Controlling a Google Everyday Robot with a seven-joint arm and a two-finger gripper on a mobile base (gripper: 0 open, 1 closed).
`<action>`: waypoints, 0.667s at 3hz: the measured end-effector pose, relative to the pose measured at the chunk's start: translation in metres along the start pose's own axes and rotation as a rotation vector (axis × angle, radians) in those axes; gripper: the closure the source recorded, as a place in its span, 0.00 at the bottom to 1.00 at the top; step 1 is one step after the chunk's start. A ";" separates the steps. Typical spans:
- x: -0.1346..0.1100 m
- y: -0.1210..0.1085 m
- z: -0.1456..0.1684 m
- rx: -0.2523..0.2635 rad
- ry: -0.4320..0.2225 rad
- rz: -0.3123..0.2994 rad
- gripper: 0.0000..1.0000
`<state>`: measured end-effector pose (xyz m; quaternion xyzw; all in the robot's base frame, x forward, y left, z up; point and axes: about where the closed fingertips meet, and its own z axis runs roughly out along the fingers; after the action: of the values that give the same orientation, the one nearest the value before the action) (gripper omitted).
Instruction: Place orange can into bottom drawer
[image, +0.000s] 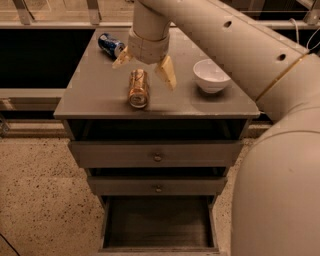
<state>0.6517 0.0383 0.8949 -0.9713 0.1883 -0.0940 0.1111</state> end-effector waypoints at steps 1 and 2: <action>0.003 -0.011 0.023 -0.014 -0.039 -0.170 0.00; 0.007 -0.017 0.044 -0.028 -0.079 -0.337 0.17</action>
Offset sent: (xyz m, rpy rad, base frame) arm 0.0313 0.0205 -0.0528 -0.1410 0.0526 0.5665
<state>0.6743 0.0591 0.8582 -0.9935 0.0197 -0.0706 0.0873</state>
